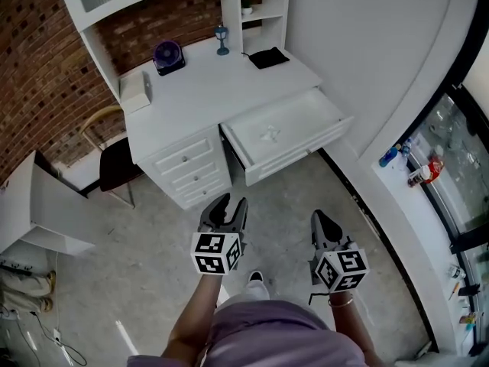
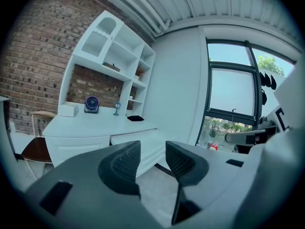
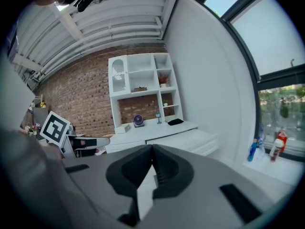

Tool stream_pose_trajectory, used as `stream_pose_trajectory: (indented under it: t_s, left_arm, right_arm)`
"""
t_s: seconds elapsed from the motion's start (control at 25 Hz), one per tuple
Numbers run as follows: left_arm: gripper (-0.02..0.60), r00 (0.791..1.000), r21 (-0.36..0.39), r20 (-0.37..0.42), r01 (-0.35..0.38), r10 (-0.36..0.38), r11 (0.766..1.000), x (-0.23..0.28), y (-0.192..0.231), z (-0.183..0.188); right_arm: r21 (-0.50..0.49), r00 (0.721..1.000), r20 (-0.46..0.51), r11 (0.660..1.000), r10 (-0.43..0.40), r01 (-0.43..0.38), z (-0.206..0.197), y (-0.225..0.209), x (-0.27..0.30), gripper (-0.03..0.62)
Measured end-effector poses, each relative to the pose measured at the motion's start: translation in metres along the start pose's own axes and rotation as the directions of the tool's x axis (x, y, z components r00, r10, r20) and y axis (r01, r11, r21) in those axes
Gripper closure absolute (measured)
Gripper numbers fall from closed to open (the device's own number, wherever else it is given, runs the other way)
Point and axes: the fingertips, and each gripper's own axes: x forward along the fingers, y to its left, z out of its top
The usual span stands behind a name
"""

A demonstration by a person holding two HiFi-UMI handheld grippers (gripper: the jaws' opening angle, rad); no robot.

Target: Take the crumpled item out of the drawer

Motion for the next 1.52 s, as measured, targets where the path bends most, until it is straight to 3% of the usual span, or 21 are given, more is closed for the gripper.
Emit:
stream_pose_trajectory:
  t_s: [0.64, 1.52]
  left_arm:
    - [0.41, 0.999, -0.011, -0.018, 0.026, -0.027, 1.0, 0.069, 0.036, 0.015]
    - [0.39, 0.991, -0.003, -0.125, -0.053, 0.052, 0.999, 0.229, 0.055, 0.033]
  right_arm:
    - [0.014, 0.998, -0.02, 0.998, -0.054, 0.054, 0.011, -0.027, 0.057, 0.591]
    - [0.026, 0.996, -0.067, 0.998, 0.056, -0.055, 0.047, -0.13, 0.195, 0.591]
